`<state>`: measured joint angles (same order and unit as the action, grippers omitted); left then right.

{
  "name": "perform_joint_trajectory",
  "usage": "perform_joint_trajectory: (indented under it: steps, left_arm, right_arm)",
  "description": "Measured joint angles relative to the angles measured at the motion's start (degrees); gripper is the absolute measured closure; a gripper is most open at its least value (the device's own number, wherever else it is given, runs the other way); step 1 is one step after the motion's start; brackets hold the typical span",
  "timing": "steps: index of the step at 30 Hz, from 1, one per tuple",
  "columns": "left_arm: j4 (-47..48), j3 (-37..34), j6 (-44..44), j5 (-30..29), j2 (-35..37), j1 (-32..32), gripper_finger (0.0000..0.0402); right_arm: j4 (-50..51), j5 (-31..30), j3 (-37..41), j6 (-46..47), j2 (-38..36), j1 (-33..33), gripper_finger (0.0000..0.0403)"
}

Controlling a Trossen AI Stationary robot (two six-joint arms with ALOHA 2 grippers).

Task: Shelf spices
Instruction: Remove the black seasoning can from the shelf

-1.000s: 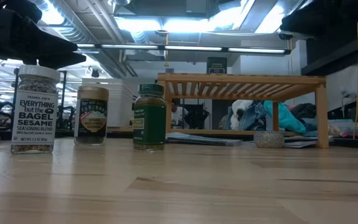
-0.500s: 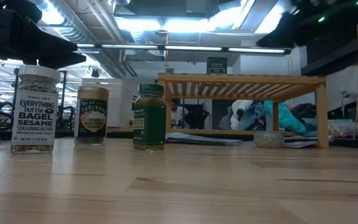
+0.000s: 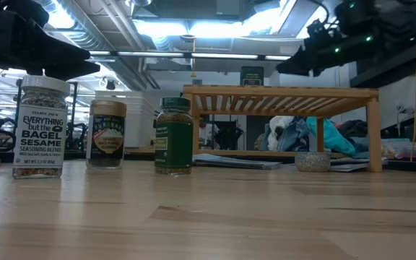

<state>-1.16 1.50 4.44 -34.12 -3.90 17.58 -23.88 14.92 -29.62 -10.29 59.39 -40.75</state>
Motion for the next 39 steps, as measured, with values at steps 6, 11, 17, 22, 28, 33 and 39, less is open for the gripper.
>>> perform_joint_trajectory:
  steps: [6,11,17,22,28,33,39]
  left_arm:
    - [0.01,0.00,0.05,-0.01,0.01,0.00,0.0041]
    - [0.01,0.00,0.05,0.01,0.00,0.00,0.0041]
    - [-0.01,0.00,0.05,-0.01,0.00,0.00,0.0041]
    - [-0.01,0.00,0.05,0.01,0.00,0.02,0.0041]
    - [0.00,0.00,0.05,-0.01,0.00,0.00,0.0041]
    - [0.01,0.00,0.05,0.01,0.00,0.00,0.0040]
    - [0.01,0.00,0.05,-0.01,0.00,0.02,0.0041]
  right_arm:
    - [-0.04,10.63,-4.11,0.20,6.89,-4.56,0.0221]
    - [0.14,14.21,-6.67,0.47,10.26,-5.20,0.0203]
    - [0.84,14.25,-7.33,1.36,10.58,-5.19,0.0139]
    - [0.94,17.46,-7.33,1.44,10.58,-6.56,0.0066]
    - [0.14,21.51,-7.33,1.14,10.58,-7.33,0.0010]
    - [-3.34,25.39,-7.33,1.03,11.90,-7.28,0.0025]
    - [-5.97,25.29,-7.30,1.03,14.89,-7.28,0.0013]
